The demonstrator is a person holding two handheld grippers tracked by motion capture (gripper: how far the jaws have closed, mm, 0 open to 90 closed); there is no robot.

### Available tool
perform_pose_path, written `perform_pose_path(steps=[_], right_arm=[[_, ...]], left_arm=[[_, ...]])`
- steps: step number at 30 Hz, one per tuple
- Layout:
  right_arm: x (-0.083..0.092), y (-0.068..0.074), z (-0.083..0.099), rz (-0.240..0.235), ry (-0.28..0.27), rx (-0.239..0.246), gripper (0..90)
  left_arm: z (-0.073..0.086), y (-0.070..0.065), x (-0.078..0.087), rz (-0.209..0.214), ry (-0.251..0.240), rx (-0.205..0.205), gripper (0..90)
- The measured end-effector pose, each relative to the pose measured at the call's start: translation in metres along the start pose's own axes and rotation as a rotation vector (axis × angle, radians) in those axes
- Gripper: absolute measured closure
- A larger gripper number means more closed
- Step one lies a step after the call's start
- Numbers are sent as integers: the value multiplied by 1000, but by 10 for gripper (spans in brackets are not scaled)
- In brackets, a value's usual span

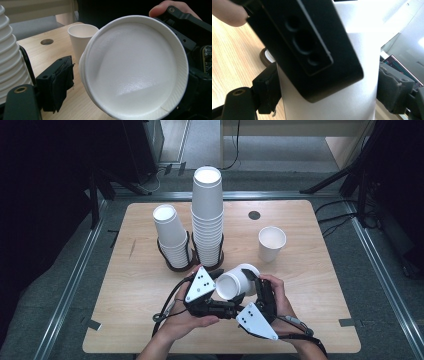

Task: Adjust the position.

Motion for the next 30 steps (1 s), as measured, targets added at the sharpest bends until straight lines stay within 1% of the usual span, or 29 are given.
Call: perform_pose_path(steps=[2, 4, 6, 7, 9, 12, 14, 22, 24, 26, 27, 30], right_arm=[[0, 0, 0, 0, -1, 1, 179], [0, 0, 0, -1, -2, 2, 179], [0, 0, 0, 1, 0, 3, 179], [0, 0, 0, 2, 0, 4, 179], [0, -1, 1, 3, 3, 1, 178], [0, -1, 1, 5, 3, 4, 178], [0, -1, 1, 8, 4, 9, 176], [-1, 0, 1, 5, 5, 15, 162], [-1, -1, 1, -6, 5, -1, 141], [-2, -3, 2, 2, 12, -8, 80], [-3, -2, 2, -1, 17, -9, 62], [-2, -1, 3, -14, 23, 12, 22]], left_arm=[[0, -1, 0, -1, -3, -6, 134], [-1, -2, 0, -11, 1, -8, 150], [-1, -3, 0, -18, 5, -13, 185], [-1, -4, 0, -29, 10, -22, 202], [-2, -4, 1, -37, 9, -34, 212], [-2, -4, 1, -41, 11, -36, 215], [-2, -5, 2, -50, 17, -46, 219], [-2, -3, 3, -38, 21, -42, 235], [-2, -2, 3, -30, 20, -31, 240], [-2, -1, 3, -24, 18, -26, 242], [-2, 1, 3, -30, 13, -20, 242], [-3, 6, 3, -47, -2, -12, 243]])
Point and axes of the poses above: each handheld gripper's, and its own axes: x roughly backward along the jaws, z roughly out of its underside, y roughly to its left, the point moved 8 cm from there along -x, roughly forward along the jaws, and after that the axes turned 2 degrees about x, right-handed, at the moved point
